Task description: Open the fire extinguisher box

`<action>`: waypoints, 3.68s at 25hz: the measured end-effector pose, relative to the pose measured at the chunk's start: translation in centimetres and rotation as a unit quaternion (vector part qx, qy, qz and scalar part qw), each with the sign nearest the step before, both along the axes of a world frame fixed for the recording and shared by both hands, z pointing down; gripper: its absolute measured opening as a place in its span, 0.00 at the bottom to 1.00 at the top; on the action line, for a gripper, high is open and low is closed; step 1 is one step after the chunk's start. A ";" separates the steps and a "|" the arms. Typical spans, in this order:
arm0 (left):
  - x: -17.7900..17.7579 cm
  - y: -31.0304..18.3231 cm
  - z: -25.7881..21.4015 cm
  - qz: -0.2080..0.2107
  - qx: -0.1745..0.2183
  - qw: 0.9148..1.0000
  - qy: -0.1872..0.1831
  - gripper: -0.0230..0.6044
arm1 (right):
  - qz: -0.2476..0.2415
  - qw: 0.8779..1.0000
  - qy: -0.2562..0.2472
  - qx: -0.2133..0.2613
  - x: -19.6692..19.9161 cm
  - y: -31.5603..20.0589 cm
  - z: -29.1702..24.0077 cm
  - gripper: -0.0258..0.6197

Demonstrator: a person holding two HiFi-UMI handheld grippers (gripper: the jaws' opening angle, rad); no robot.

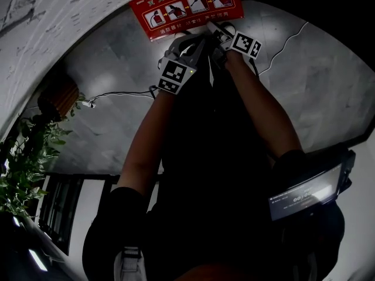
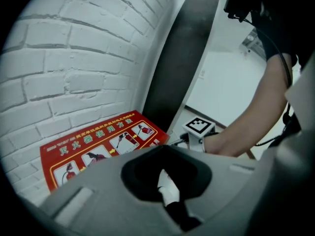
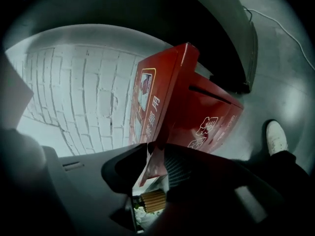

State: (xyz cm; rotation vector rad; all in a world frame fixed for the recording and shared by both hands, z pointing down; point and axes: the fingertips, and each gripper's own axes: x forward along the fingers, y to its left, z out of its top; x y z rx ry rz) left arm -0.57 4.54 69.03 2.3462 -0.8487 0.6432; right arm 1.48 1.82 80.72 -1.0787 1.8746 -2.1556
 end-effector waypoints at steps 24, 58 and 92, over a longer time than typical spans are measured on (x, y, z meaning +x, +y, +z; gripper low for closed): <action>-2.2 0.0 -2.1 -0.022 0.039 0.999 -0.008 0.04 | -0.060 0.978 0.001 0.200 -1.2 -3.5 -14.0 0.14; -8.0 -5.6 -11.6 -0.092 0.083 0.992 0.035 0.04 | -0.137 0.923 0.018 0.358 -6.1 -14.0 -26.9 0.06; -8.3 -1.0 -45.6 -0.103 0.266 0.951 0.120 0.04 | -0.330 0.705 0.077 0.624 -9.4 0.4 -58.4 0.06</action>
